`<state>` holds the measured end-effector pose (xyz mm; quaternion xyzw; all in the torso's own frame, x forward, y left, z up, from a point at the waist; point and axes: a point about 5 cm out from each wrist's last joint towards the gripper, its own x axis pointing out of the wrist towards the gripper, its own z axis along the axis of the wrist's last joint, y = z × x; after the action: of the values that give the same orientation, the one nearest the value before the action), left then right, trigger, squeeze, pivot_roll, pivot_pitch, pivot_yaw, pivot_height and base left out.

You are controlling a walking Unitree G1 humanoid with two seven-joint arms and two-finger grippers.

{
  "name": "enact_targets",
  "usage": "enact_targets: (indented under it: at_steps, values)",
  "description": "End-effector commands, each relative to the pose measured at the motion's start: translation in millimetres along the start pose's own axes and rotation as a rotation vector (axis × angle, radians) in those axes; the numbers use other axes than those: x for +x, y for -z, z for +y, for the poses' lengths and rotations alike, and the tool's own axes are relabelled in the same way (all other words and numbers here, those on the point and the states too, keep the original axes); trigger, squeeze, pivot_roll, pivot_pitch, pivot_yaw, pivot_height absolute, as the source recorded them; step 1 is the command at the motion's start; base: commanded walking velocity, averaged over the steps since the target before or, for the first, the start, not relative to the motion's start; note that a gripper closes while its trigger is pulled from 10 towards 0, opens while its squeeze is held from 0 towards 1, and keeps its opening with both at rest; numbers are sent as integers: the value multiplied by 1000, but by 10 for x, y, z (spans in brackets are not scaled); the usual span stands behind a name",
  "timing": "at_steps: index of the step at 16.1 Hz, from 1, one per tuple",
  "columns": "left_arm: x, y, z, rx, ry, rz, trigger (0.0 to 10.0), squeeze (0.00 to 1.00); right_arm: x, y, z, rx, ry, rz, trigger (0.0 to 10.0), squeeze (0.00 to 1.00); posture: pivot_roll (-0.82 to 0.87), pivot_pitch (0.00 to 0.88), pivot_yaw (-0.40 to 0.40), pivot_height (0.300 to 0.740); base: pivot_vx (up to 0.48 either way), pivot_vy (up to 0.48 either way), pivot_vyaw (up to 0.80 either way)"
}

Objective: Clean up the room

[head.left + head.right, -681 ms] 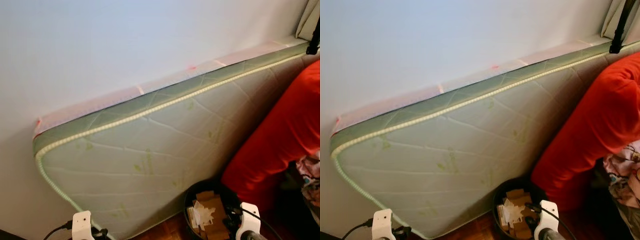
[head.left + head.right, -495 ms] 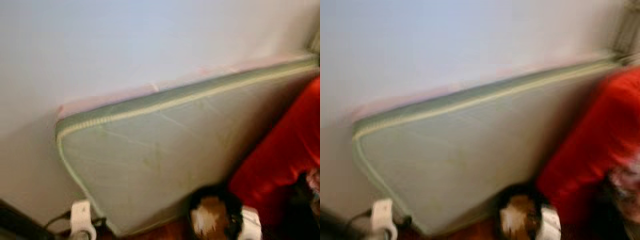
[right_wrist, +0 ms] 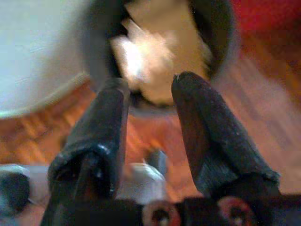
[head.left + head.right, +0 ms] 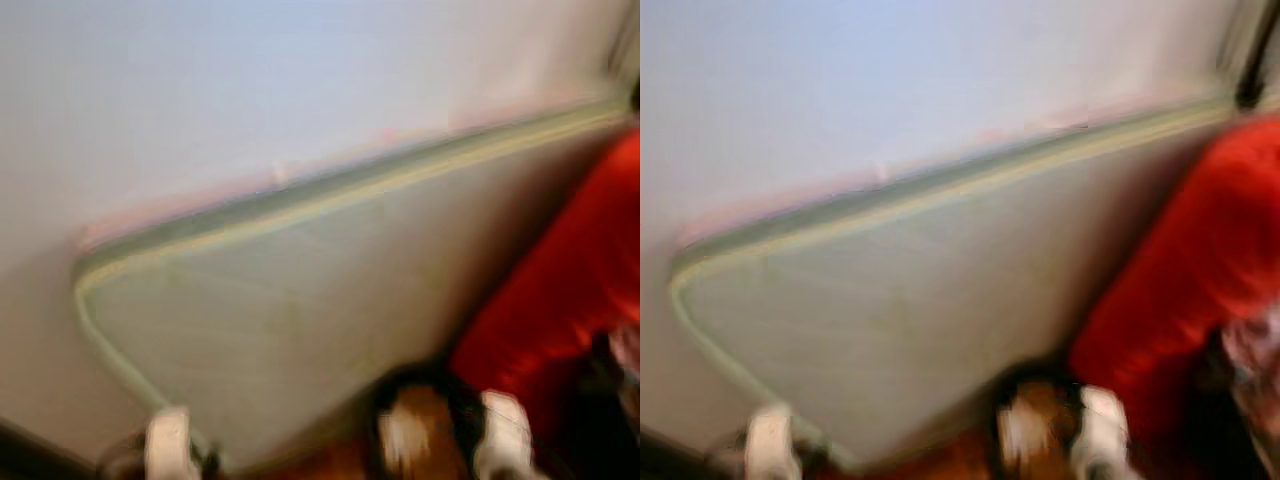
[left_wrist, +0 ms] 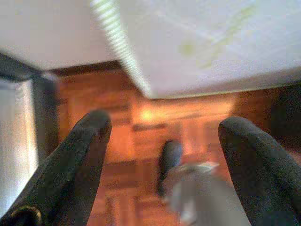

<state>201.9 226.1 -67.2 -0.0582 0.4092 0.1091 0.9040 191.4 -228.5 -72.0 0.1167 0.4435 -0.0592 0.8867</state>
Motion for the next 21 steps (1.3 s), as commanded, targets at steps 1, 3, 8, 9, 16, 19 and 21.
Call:
enact_targets:
  at_steps: [1,3,8,9,16,19,21]
  values:
    - [-30,82,132,-7,-32,26,10000,0,33,-33,121,-1,-28,-5,10000,0,-83,0,27,740,0,0,-413]
    - [-28,77,129,-5,-30,25,10000,0,34,-38,121,1,-27,-4,10000,0,-82,0,25,740,0,0,-800]
    - [-25,61,124,18,-27,21,10000,0,35,-46,119,-5,-28,-2,10000,0,-86,0,22,740,0,-198,-790]
    - [-25,61,123,16,-28,21,10000,0,35,-48,119,-8,-28,-1,10000,0,-88,0,21,740,0,-424,-788]
    - [-25,69,109,14,-26,22,10000,0,30,-64,97,-24,-19,-13,10000,0,-84,0,10,740,0,-402,-183]
    - [-26,72,113,17,-28,22,10000,0,30,-49,101,-5,-19,-9,10000,0,-91,0,15,740,0,-414,-446]
    - [-27,76,117,21,-26,24,10000,0,30,-47,100,-24,-19,-8,10000,0,-92,0,18,740,0,-324,-734]
